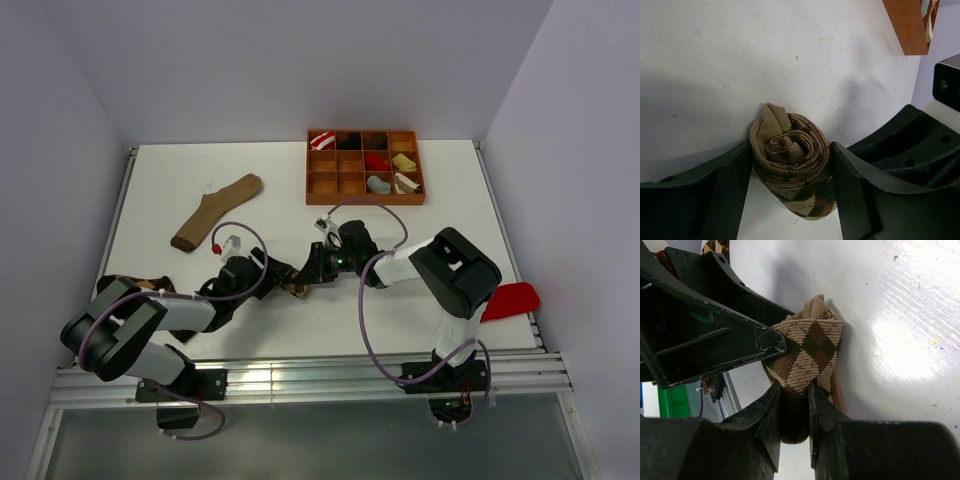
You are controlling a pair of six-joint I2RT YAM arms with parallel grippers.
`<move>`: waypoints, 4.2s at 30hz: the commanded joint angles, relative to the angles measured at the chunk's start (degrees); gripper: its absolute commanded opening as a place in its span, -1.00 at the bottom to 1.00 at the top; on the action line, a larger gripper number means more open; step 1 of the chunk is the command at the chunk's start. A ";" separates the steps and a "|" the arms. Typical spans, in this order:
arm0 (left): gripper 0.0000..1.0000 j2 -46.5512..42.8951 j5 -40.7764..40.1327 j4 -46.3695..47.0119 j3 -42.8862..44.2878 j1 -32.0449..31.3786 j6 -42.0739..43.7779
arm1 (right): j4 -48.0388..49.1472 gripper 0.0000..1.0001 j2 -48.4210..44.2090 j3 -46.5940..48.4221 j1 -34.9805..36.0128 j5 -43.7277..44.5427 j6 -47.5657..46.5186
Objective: Roll the socks
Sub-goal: Roll the sock at the center of the board, then pick up the sock at the center of the board, then place the sock in the storage box.
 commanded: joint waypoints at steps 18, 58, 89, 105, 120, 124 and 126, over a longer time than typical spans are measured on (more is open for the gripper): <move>0.09 4.09 -2.11 -29.87 14.40 -0.30 6.66 | -20.88 0.28 -15.90 -0.63 2.05 19.91 -16.32; 0.08 8.58 2.46 -34.38 19.86 -0.39 10.01 | -22.56 0.37 -0.98 9.92 28.68 57.12 -38.83; 0.79 -7.15 -2.02 -54.75 42.08 17.10 20.81 | -29.14 -1.00 -21.70 1.82 20.87 52.11 -27.58; 0.99 -38.60 -11.08 -53.62 32.70 22.73 39.88 | -38.38 -1.00 -14.71 30.12 -13.23 33.13 -43.47; 0.99 -51.19 -16.35 -49.22 22.49 22.73 46.04 | -48.31 -1.00 13.69 56.40 -18.95 35.14 -58.07; 0.99 -51.19 -16.70 -49.22 22.14 22.73 46.13 | -49.89 -1.00 17.30 59.31 -18.87 35.58 -59.48; 0.99 -51.10 -17.31 -49.48 22.23 22.73 46.13 | -50.50 -1.00 18.88 59.84 -18.87 35.06 -59.75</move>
